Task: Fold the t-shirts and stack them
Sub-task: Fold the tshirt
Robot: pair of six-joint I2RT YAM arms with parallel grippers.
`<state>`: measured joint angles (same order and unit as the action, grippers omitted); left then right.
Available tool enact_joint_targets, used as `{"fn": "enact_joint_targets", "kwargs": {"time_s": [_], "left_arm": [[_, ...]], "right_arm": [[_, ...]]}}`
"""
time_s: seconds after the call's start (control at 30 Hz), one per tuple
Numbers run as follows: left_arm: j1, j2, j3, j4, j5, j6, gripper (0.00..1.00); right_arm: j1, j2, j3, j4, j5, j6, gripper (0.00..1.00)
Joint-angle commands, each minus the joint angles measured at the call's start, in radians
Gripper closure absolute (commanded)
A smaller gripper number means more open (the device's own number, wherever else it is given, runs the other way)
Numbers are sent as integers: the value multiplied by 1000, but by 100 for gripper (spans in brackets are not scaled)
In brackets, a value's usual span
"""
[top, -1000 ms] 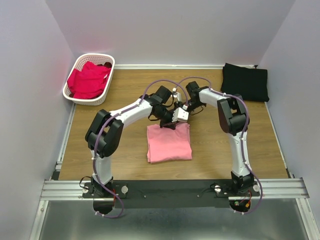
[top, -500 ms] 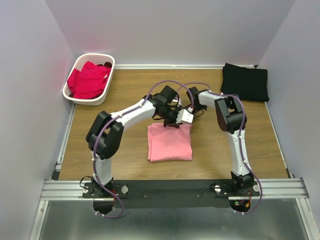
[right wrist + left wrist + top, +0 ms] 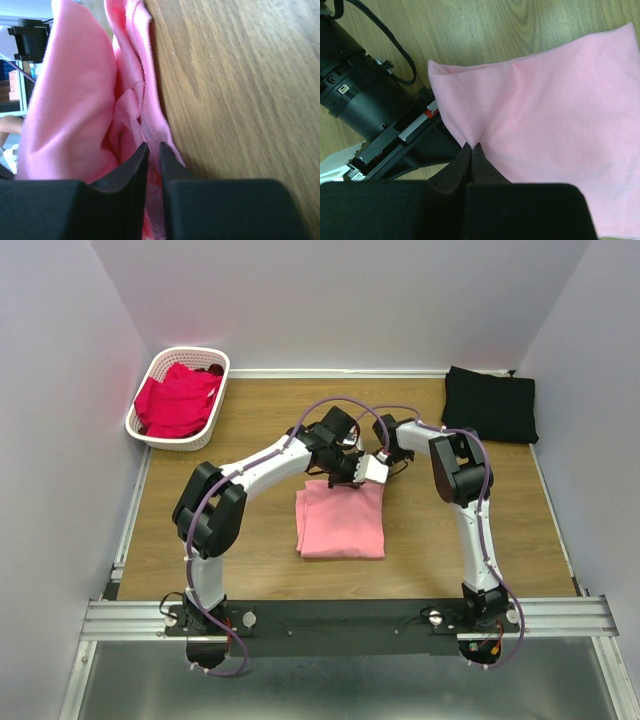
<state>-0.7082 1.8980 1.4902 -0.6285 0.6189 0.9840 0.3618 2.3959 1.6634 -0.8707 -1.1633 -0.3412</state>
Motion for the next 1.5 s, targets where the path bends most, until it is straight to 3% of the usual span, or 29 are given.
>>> {"fn": "enact_joint_targets", "kwargs": {"time_s": [0.0, 0.17, 0.37, 0.6, 0.87, 1.2, 1.47], "left_arm": [[6, 21, -7, 12, -39, 18, 96], [7, -3, -45, 21, -65, 10, 91], [12, -22, -61, 32, -79, -13, 89], [62, -94, -71, 9, -65, -47, 52], [261, -83, -21, -16, 131, -146, 46], [335, 80, 125, 67, 165, -287, 43], [355, 243, 248, 52, 239, -407, 43]], "right_arm": [[3, 23, 28, 1, 175, -30, 74], [2, -15, 71, 1, 286, -15, 57], [2, -44, 101, 2, 339, 7, 45], [-36, -70, 189, 1, 450, 24, 16], [-80, -147, 294, -1, 496, 27, 0], [-138, -138, 411, -7, 485, 85, 1], [-185, -236, 167, -24, 449, 30, 11]]}}
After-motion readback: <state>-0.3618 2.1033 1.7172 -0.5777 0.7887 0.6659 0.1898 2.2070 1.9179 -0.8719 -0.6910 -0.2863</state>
